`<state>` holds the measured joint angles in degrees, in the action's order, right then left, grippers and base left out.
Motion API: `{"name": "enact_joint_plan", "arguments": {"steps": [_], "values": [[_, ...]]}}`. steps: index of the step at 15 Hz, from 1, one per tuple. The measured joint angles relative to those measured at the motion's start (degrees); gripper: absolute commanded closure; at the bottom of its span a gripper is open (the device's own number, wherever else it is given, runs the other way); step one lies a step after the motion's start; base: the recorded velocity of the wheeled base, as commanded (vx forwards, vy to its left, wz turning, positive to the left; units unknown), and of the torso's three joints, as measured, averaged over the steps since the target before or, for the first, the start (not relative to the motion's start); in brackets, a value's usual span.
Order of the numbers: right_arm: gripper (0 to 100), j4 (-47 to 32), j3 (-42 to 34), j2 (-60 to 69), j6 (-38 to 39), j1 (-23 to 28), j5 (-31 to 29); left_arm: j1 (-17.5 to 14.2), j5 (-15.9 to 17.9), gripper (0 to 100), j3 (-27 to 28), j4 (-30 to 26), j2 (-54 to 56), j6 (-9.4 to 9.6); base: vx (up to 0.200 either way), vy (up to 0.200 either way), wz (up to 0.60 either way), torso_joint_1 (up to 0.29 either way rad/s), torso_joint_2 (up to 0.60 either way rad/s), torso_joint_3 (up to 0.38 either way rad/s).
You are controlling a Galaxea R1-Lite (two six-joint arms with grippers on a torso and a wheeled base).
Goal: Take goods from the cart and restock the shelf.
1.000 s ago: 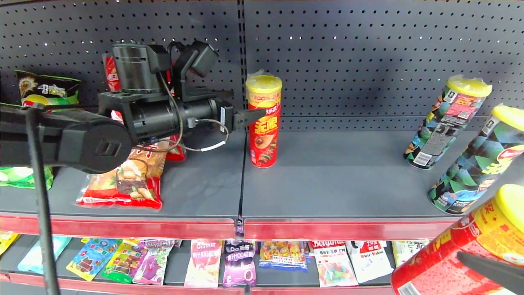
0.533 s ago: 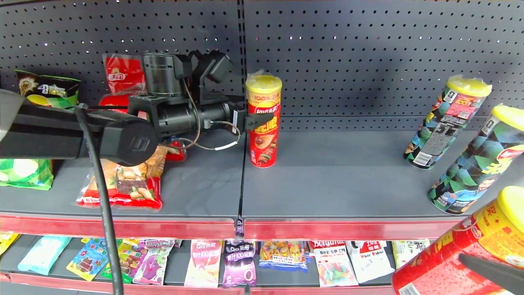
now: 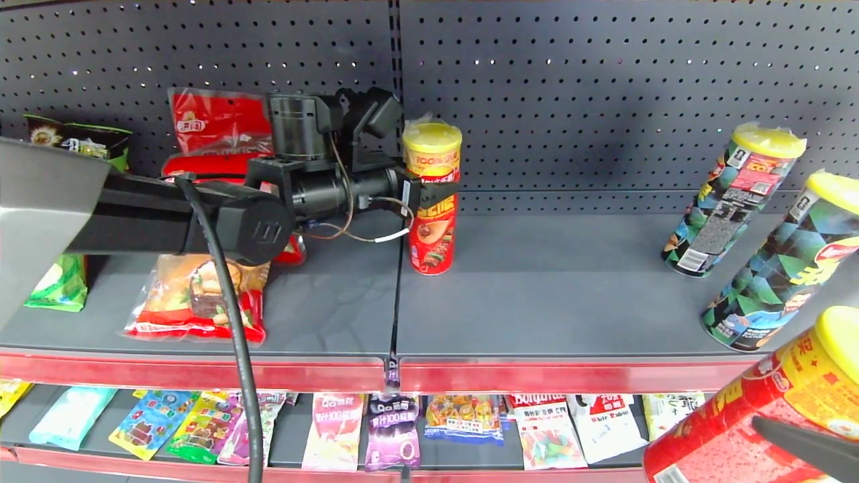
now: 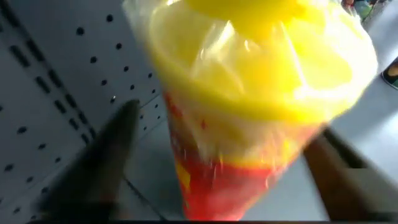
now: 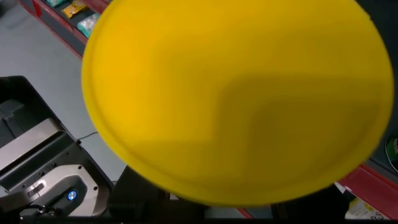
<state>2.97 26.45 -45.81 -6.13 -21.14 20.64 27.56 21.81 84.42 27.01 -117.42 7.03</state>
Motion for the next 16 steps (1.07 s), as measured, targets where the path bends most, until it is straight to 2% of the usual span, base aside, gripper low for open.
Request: {"name": "enact_joint_plan", "arguments": {"steps": [4, 8, 10, 16], "values": [[100, 0.00, 0.00, -0.02, 0.09, 0.06, -0.01, 0.60, 0.13, 100, 1.22, -0.74, -1.24, -0.01, 0.000, 0.000, 0.00, 0.000, 0.00, 0.000], [100, 0.00, 0.00, -0.21, 0.09, 0.72, -0.01, 0.77, 0.68, 100, -0.35, -0.90, -0.16, -0.17, 0.000, 0.000, 0.00, 0.000, 0.00, 0.000], [100, -0.02, 0.11, -0.22, 0.09, 0.77, 0.00, 1.34, 1.18, 100, -4.44, -0.96, 2.65, -0.28, 0.000, 0.000, 0.00, 0.000, 0.00, 0.000], [100, 0.00, 0.17, -0.55, 0.01, 0.77, 0.07, 5.97, 0.79, 100, -22.35, -0.61, 14.93, -0.63, 0.000, 0.000, 0.00, 0.000, 0.00, 0.000]]}}
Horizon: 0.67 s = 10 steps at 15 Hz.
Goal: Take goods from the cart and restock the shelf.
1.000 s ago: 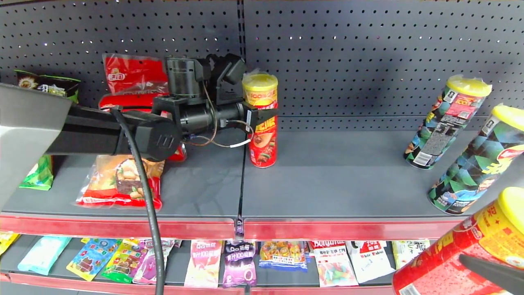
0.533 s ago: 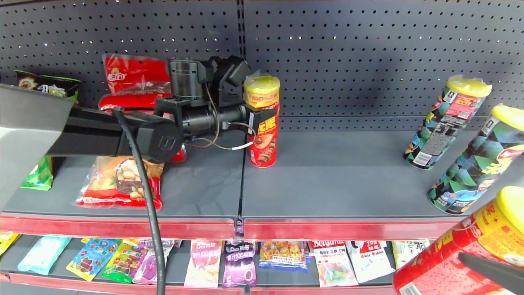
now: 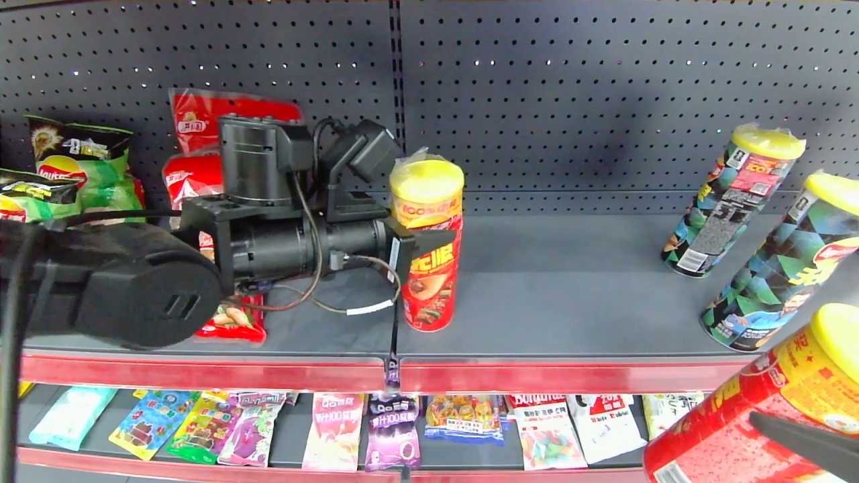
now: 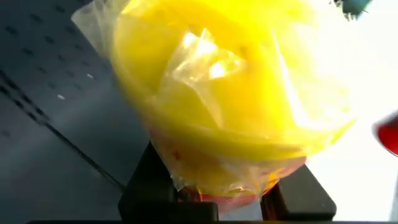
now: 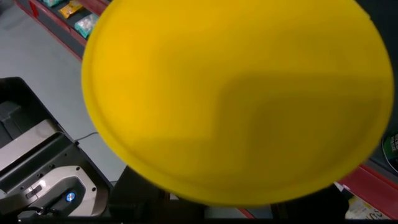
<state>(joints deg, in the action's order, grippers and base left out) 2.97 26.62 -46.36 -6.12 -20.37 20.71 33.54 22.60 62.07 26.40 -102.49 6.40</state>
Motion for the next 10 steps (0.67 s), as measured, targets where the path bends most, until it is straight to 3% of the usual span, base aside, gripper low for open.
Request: {"name": "enact_joint_plan", "arguments": {"steps": [5, 10], "values": [[100, -0.02, -0.11, 0.00, -0.01, 0.00, 0.00, 1.82, -1.41, 100, -4.23, -0.49, 4.58, -1.45, 0.000, 0.000, 0.00, 0.000, 0.00, 0.000], [100, 0.00, -0.09, 0.02, 0.05, 0.01, 0.02, 2.23, -1.48, 100, -6.01, 0.33, 5.61, -1.54, 0.000, 0.000, 0.00, 0.000, 0.00, 0.000]]}}
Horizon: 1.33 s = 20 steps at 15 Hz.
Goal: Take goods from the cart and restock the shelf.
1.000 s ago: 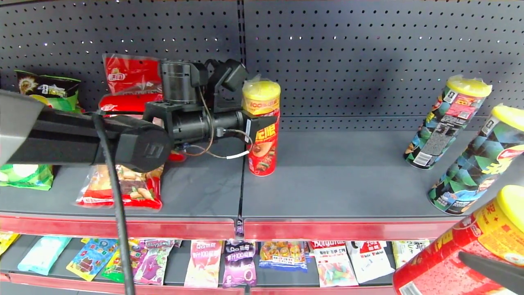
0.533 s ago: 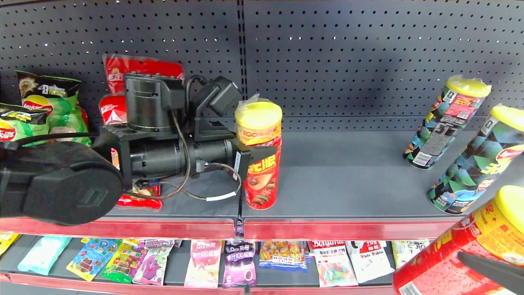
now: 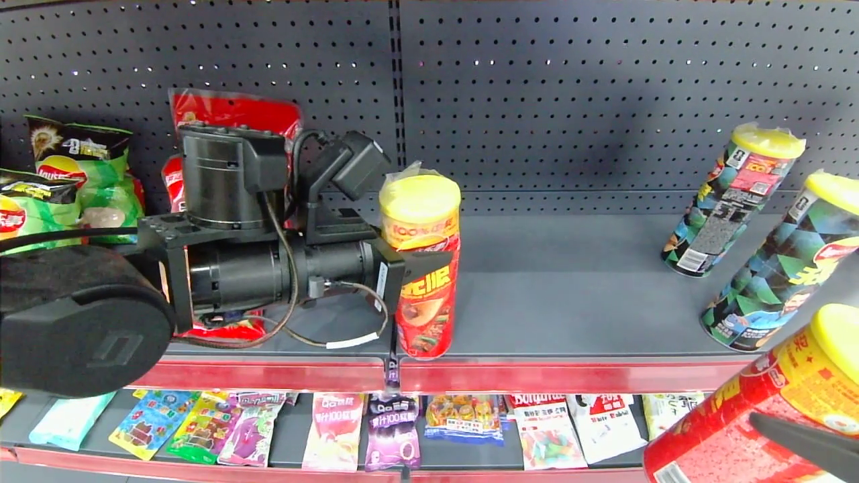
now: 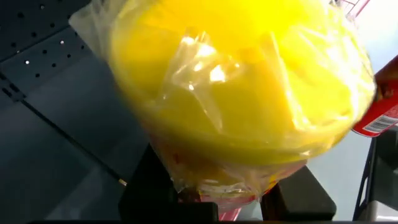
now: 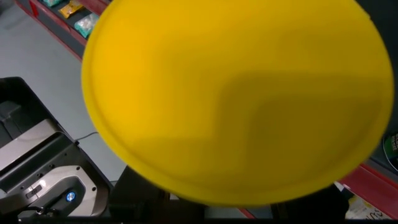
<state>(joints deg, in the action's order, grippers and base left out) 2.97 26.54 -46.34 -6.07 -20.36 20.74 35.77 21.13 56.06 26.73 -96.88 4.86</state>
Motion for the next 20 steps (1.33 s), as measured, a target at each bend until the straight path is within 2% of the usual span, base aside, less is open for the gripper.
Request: {"name": "enact_joint_plan", "arguments": {"steps": [1, 6, 8, 13, 17, 20], "values": [[100, 0.04, 0.11, -0.05, -0.02, 0.00, 0.00, 0.00, 0.00, 0, -0.04, 0.06, 0.02, 0.06, 0.000, 0.000, 0.00, 0.000, 0.00, 0.000], [100, 0.26, 2.45, -2.22, -0.11, -0.01, 0.09, 0.00, 0.00, 0, -0.74, 0.13, 0.20, 0.11, 0.000, 0.000, 0.00, 0.000, 0.00, 0.000], [100, 0.20, 4.96, -4.51, -0.27, -0.15, 0.11, -0.02, -0.06, 0, -2.62, 0.17, 1.10, 0.11, 0.000, 0.000, 0.00, 0.000, 0.00, 0.000], [100, 1.93, 18.99, -19.37, -0.96, -0.87, 0.22, -1.78, -0.13, 0, -12.19, 0.20, 6.75, 0.17, 0.000, 0.000, 0.00, 0.000, 0.00, 0.000], [100, 5.80, 31.09, -33.43, -3.01, -2.93, 0.37, -4.51, -0.13, 0, -22.08, 0.17, 14.13, 0.11, 0.000, 0.000, 0.00, 0.000, 0.00, 0.000], [100, 6.77, 40.94, -42.83, -4.63, -4.52, 0.45, -7.49, -0.06, 0, -27.40, 0.11, 19.18, 0.00, 0.000, 0.000, 0.00, 0.000, 0.00, 0.000]]}}
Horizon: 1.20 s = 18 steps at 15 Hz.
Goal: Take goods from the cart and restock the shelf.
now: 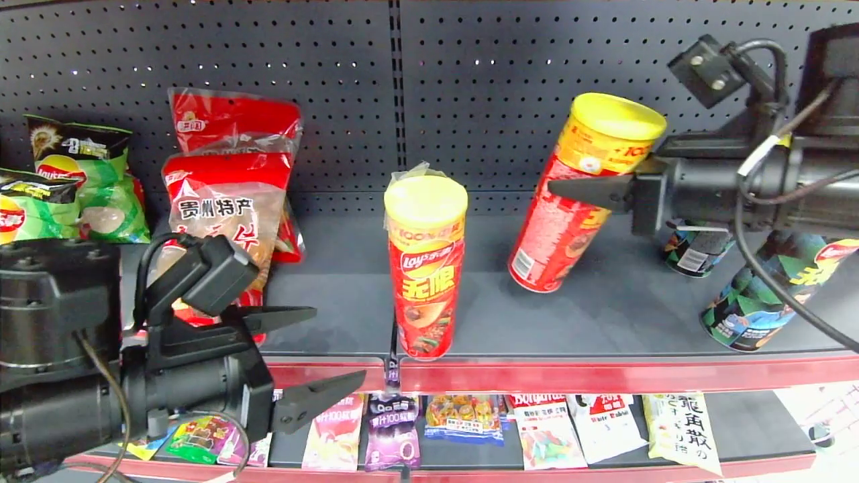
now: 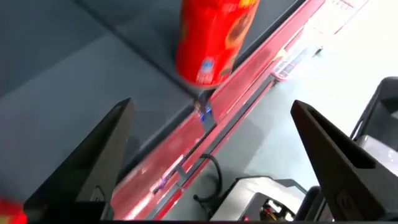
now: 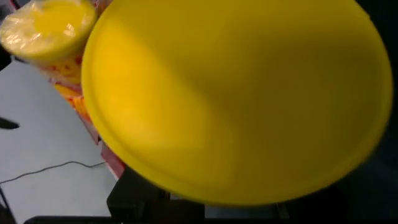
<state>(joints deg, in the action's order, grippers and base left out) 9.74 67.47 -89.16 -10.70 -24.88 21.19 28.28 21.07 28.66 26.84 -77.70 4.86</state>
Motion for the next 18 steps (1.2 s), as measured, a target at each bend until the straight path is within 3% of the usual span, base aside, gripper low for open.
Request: {"name": "enact_joint_plan", "arguments": {"steps": [4, 8, 18], "values": [[100, -0.15, 13.70, -12.06, -0.43, -4.00, -0.45, -3.04, -0.05, 0, -2.93, -0.02, 4.61, -0.09, 0.000, 0.000, 0.00, 0.000, 0.00, 0.000], [100, -0.38, 22.41, -21.03, -0.51, -6.56, -0.63, -5.72, -0.05, 0, -3.91, -0.13, 6.81, -0.13, 0.000, 0.000, 0.00, 0.000, 0.00, 0.000], [100, -0.35, 23.63, -25.50, -0.46, -7.08, -0.59, -6.16, -0.07, 0, -3.74, -0.13, 7.30, -0.07, 0.000, 0.000, 0.00, 0.000, 0.00, 0.000]]}}
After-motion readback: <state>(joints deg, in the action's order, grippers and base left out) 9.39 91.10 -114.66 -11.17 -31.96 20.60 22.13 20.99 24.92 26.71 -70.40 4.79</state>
